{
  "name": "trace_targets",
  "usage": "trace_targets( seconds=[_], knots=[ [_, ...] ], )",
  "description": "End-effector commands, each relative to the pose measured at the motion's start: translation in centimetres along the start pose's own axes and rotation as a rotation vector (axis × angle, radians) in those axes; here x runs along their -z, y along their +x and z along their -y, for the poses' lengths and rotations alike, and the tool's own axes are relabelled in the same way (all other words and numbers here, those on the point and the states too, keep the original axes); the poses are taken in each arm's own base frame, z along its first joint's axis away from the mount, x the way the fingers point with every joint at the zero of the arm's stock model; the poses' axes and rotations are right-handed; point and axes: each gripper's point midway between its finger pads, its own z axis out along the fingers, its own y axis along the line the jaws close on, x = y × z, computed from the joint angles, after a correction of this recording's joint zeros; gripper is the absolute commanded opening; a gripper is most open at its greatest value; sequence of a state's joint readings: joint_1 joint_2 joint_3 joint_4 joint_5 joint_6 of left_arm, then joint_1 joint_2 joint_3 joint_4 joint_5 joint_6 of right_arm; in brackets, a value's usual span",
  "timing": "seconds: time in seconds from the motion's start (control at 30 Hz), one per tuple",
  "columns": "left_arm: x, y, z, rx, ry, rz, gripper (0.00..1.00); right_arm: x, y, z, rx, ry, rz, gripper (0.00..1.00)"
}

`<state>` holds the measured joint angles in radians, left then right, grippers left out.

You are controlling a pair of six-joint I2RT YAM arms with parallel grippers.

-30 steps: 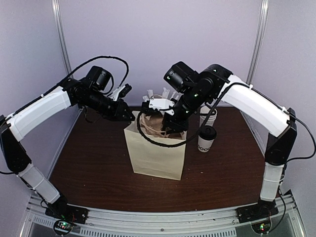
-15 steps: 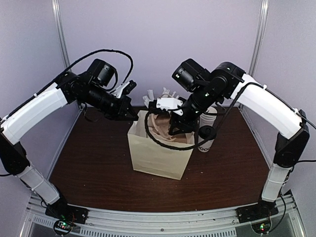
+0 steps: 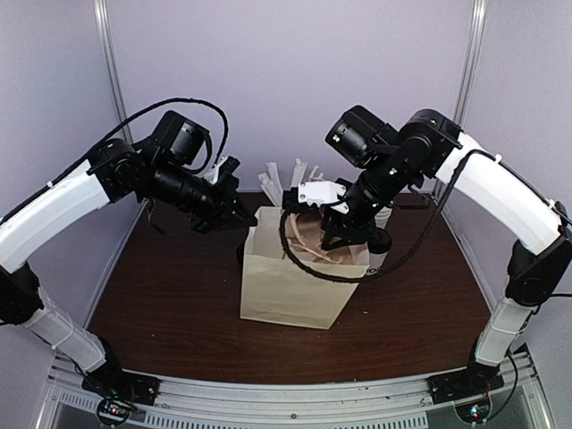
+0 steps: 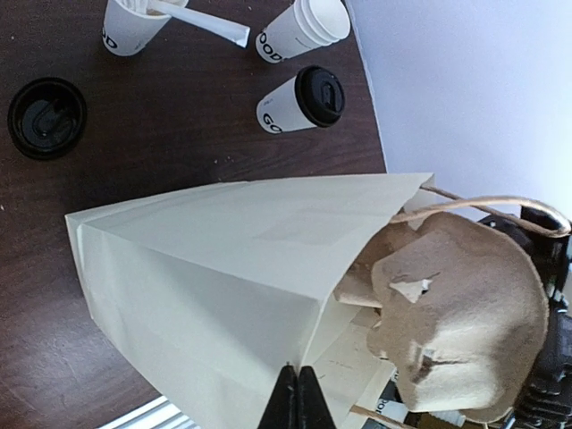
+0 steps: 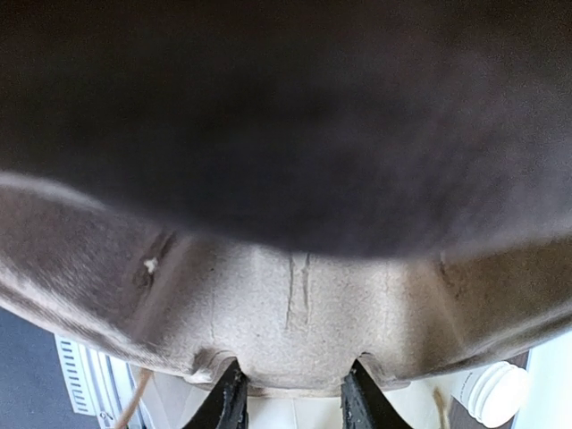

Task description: Pack the takeout coffee

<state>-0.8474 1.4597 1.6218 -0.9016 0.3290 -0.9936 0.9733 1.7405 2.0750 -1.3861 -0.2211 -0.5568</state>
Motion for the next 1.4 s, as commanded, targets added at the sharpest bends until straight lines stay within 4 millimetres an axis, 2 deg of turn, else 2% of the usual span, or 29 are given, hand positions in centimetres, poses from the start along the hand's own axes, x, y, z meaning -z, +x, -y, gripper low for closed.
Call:
trace_targets(
  seconds=[0.0,0.27,0.6,0.93,1.0,1.13,1.37],
  knots=[
    [1.5,-0.7,2.9,0.102,0.157,0.070,0.00,-0.4,0.2,-1.0,0.053,-0.028,-0.039,0.35],
    [0.3,0.2,-0.5,0.094,0.037,0.040,0.00,-1.8,-0.2,-0.8,0.117,0.000,-0.092,0.35],
    [0.3,0.0,-0.8,0.015,0.029,0.060,0.00,-6.7,0.6,0.4,0.203,0.086,-0.257,0.36],
    [0.3,-0.1,-1.5,-0.035,-0.004,0.077,0.00,-7.4,0.7,1.2,0.208,0.145,-0.280,0.40],
    [0.3,-0.2,-1.8,-0.042,-0.016,0.082,0.00,-7.0,0.4,1.4,0.205,0.155,-0.263,0.46],
    [0.0,-0.7,-2.5,-0.066,-0.048,0.099,0.00,-4.3,-0.9,1.2,0.205,0.169,-0.171,0.58],
    [-0.4,-1.7,-3.7,-0.109,-0.125,0.118,0.00,1.7,-3.3,-2.3,0.196,-0.026,0.082,0.70]
  ],
)
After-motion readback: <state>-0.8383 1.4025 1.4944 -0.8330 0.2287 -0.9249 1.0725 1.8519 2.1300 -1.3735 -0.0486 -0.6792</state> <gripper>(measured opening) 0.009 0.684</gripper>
